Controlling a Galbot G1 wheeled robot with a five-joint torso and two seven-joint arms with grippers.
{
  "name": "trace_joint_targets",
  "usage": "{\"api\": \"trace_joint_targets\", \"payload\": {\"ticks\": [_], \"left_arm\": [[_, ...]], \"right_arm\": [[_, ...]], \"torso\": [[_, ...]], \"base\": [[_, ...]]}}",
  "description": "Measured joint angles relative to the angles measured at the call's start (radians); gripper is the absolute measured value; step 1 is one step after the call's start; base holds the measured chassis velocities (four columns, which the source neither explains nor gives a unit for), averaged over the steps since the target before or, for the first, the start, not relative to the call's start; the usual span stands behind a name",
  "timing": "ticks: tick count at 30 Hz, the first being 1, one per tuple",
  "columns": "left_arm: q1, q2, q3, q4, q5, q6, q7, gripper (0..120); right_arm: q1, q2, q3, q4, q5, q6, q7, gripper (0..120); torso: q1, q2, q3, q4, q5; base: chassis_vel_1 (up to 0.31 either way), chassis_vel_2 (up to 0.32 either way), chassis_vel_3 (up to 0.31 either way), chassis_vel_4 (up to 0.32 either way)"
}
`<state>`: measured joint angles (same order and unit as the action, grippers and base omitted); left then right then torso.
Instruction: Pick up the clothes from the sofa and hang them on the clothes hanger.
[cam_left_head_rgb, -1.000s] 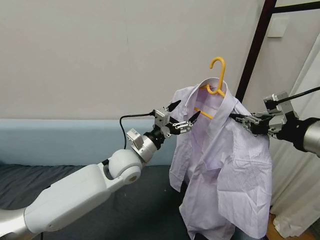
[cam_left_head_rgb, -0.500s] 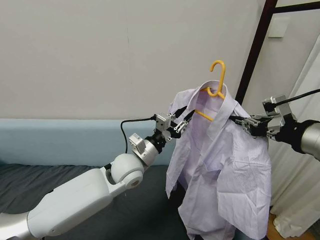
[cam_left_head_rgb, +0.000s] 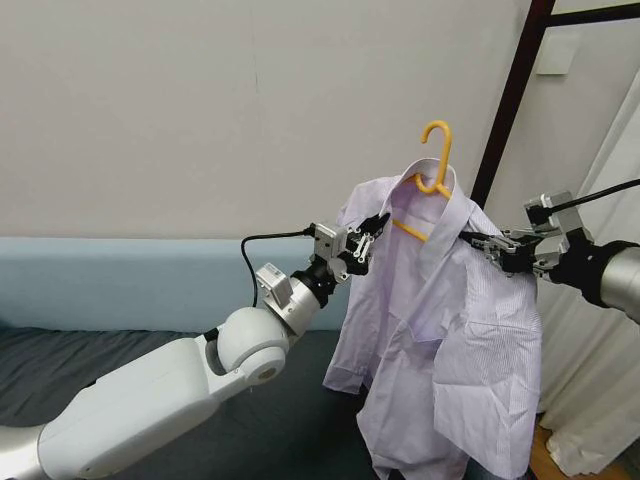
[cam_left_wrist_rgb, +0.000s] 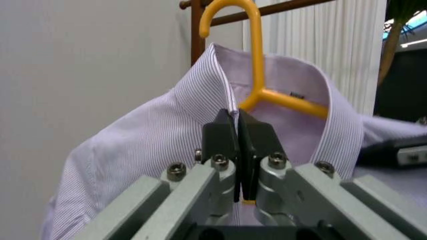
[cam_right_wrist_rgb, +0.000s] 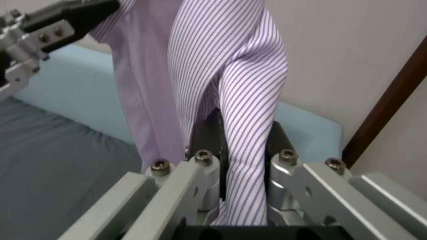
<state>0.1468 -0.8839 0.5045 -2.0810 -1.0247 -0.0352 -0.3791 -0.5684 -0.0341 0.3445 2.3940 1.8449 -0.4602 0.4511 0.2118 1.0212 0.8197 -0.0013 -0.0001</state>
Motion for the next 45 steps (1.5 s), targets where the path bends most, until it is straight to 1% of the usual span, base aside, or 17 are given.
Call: {"api": "trace_joint_targets", "payload": {"ticks": [5, 10, 11, 12, 16, 18, 23, 25, 26, 31, 33, 34, 39, 41, 42, 43, 45], "left_arm": [[-0.026, 0.000, 0.000, -0.061, -0.095, 0.065, -0.071, 0], [0.064, 0.041, -0.010, -0.065, -0.027, 0.099, -0.049, 0], [0.157, 0.060, -0.034, -0.073, 0.067, 0.125, -0.030, 10], [0.191, 0.066, -0.045, -0.089, 0.094, 0.130, -0.028, 16], [0.262, 0.076, -0.080, -0.122, 0.109, 0.147, -0.039, 30], [0.279, 0.078, -0.090, -0.127, 0.112, 0.147, -0.041, 31], [0.373, 0.093, -0.153, -0.150, 0.126, 0.143, -0.043, 55], [0.388, 0.095, -0.162, -0.153, 0.127, 0.140, -0.043, 57], [0.427, 0.099, -0.188, -0.160, 0.133, 0.130, -0.046, 64], [0.622, 0.093, -0.342, -0.172, 0.200, 0.098, -0.055, 84], [0.751, 0.061, -0.449, -0.177, 0.281, 0.090, -0.039, 93], [0.751, 0.061, -0.449, -0.177, 0.281, 0.090, -0.039, 93], [0.892, 0.028, -0.538, -0.196, 0.340, 0.072, -0.025, 100], [0.952, 0.008, -0.563, -0.196, 0.370, 0.063, -0.021, 100], [0.976, -0.004, -0.567, -0.194, 0.385, 0.059, -0.019, 100], [0.976, -0.004, -0.567, -0.194, 0.385, 0.059, -0.019, 100], [1.024, -0.035, -0.568, -0.194, 0.409, 0.056, -0.017, 100]], "right_arm": [[0.004, -0.001, 0.003, 0.005, 0.009, 0.000, 0.004, 8], [0.008, 0.011, 0.005, 0.003, 0.020, 0.002, 0.015, 8], [0.009, 0.033, 0.005, 0.005, 0.027, 0.009, 0.034, 8], [0.009, 0.048, 0.005, 0.005, 0.030, 0.013, 0.048, 8], [0.017, 0.081, 0.010, 0.003, 0.054, 0.019, 0.099, 8], [0.019, 0.086, 0.012, 0.001, 0.061, 0.019, 0.108, 8], [0.026, 0.113, 0.022, -0.011, 0.079, 0.019, 0.169, 8], [0.027, 0.118, 0.023, -0.014, 0.079, 0.018, 0.181, 8], [0.032, 0.134, 0.025, -0.029, 0.079, 0.011, 0.222, 8], [0.047, 0.171, 0.017, -0.129, 0.074, -0.138, 0.454, 8], [0.035, 0.195, -0.007, -0.216, -0.028, -0.187, 0.497, 8], [0.035, 0.195, -0.007, -0.216, -0.028, -0.187, 0.497, 8], [0.048, 0.250, -0.064, -0.380, -0.274, -0.196, 0.408, 8], [0.158, 0.330, -0.255, -0.537, -0.468, -0.196, 0.310, 8], [0.245, 0.382, -0.358, -0.623, -0.561, -0.196, 0.271, 8], [0.245, 0.382, -0.358, -0.623, -0.561, -0.196, 0.271, 8], [0.487, 0.509, -0.590, -0.815, -0.859, -0.148, 0.156, 8]], "torso": [[0.000, 0.000, 0.000, 0.0000, -0.0001], [0.000, 0.000, 0.000, 0.0003, -0.0001], [0.000, 0.000, 0.000, 0.0006, -0.0004], [0.000, 0.000, 0.000, 0.0003, -0.0003], [0.000, 0.000, 0.000, 0.0000, 0.0000], [0.000, 0.000, 0.000, 0.0001, -0.0001], [0.000, 0.000, 0.000, 0.0001, -0.0003], [0.000, 0.000, 0.000, 0.0001, -0.0003], [0.000, 0.000, 0.000, 0.0003, -0.0002], [0.000, 0.000, 0.000, 0.0001, -0.0003], [0.000, 0.000, 0.000, 0.0003, 0.0000], [0.000, 0.000, 0.000, 0.0003, 0.0000], [0.000, 0.000, 0.000, 0.0000, 0.0001], [0.000, 0.000, 0.000, -0.0005, -0.0002], [0.000, 0.000, 0.000, -0.0001, 0.0023], [0.000, 0.000, 0.000, -0.0001, 0.0023], [0.000, 0.000, 0.000, 0.0006, -0.0004]], "base": [[0.000, 0.000, 0.000, 0.000], [0.000, 0.000, 0.000, 0.000], [0.000, 0.000, 0.000, 0.000], [0.000, 0.000, 0.000, 0.000], [0.000, 0.000, 0.000, 0.000], [0.000, 0.000, 0.000, 0.000], [0.000, 0.000, 0.000, 0.000], [0.000, 0.000, 0.000, 0.000], [0.000, 0.000, 0.000, 0.000], [0.000, 0.000, 0.000, 0.000], [0.000, 0.000, 0.000, 0.000], [0.000, 0.000, 0.000, 0.000], [0.000, 0.000, 0.000, 0.000], [0.000, 0.000, 0.000, 0.000], [0.000, 0.000, 0.000, 0.000], [0.000, 0.000, 0.000, 0.000], [0.000, 0.000, 0.000, 0.000]]}}
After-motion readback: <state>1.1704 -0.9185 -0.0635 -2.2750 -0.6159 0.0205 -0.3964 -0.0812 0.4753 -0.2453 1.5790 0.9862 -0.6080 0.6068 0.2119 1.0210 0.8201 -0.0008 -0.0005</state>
